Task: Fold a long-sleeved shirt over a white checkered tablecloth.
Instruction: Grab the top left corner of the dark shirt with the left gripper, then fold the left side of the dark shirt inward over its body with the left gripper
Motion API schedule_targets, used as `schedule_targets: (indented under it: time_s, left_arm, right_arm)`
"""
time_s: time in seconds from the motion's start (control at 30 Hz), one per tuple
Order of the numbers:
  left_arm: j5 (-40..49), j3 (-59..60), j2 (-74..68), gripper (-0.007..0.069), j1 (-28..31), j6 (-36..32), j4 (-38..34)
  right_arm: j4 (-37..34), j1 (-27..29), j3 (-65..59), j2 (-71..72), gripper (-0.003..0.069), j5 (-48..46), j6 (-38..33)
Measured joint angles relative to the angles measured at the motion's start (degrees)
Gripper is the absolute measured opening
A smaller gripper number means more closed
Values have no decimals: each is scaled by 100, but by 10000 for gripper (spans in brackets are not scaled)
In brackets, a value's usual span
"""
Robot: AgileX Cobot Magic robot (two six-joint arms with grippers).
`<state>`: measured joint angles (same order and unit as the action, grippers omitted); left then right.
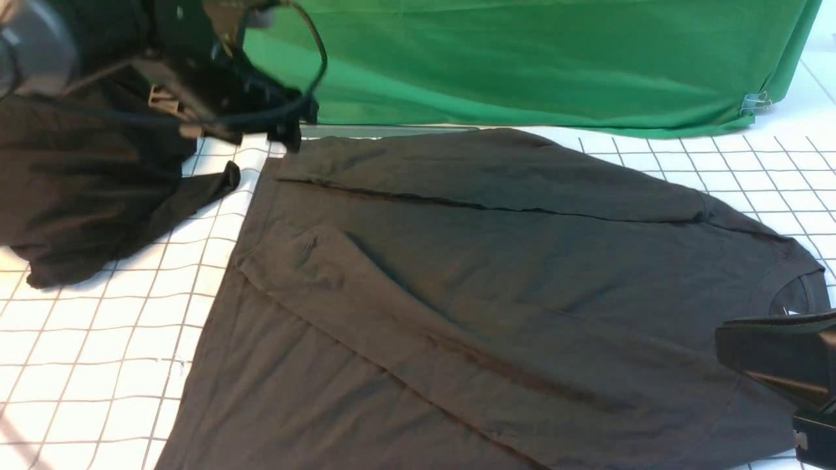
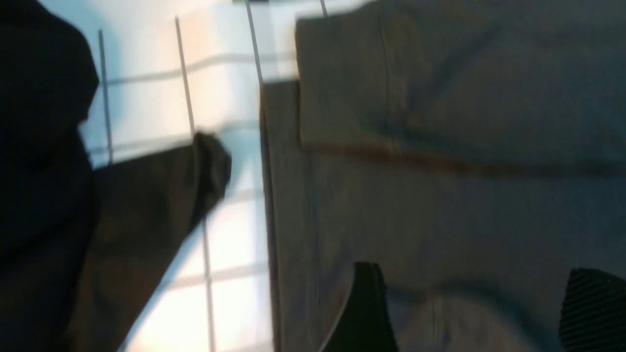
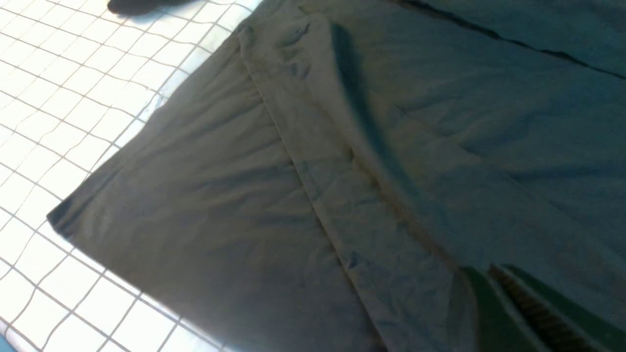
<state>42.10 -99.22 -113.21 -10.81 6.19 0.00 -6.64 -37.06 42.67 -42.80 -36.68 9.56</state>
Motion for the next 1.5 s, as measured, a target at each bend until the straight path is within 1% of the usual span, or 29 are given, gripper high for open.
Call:
schedule_targets:
  time_s: [0.13,0.2,0.4,0.53,0.73,0.83,0.9,0.97,1.0,1.03,1.07,1.1,1.4,1.5]
  left_arm:
    - [54,-1028,-989,465,94,17,-110]
    - [60,-1255,-1223,463,94,47,-60]
    - [76,-2400,-2418,462,106,544,143]
    - [76,-2663,-2772,459,106,588,137]
    - [76,-2721,-2937,449,106,598,162]
    - [76,-2721,-2943,396,106,598,189]
    - [96,-2727,-2943,288,112,598,282]
    - [112,-2731,-2943,201,112,598,330]
    - [152,-2753,-2943,136,112,576,329]
    - [161,-2754,-2943,124,112,561,329]
    - [191,-2778,-2934,68,105,512,329]
    - [232,-2783,-2900,41,97,418,316]
    - [582,-2840,-2375,31,78,183,261]
    - [1100,-2840,-2092,31,71,-69,108]
  right_arm:
    - [0,0,0,0,19,0,0]
    - [0,0,0,0,20,0,0]
    - [0,0,0,0,20,-6,0]
    - [0,0,0,0,20,-48,0]
    - [0,0,0,0,21,-91,0]
    - [0,0,0,-4,21,-91,-5]
    - [0,0,0,-4,21,-91,-9]
    - [0,0,0,-4,21,-91,-9]
    - [0,0,0,-4,21,-91,-12]
    - [0,0,0,-4,21,-91,-12]
    - [0,0,0,-4,21,-91,-12]
    - [0,0,0,-4,21,-91,-12]
    - [4,0,0,-4,21,-91,-12]
    - [33,5,0,-4,21,-91,-6]
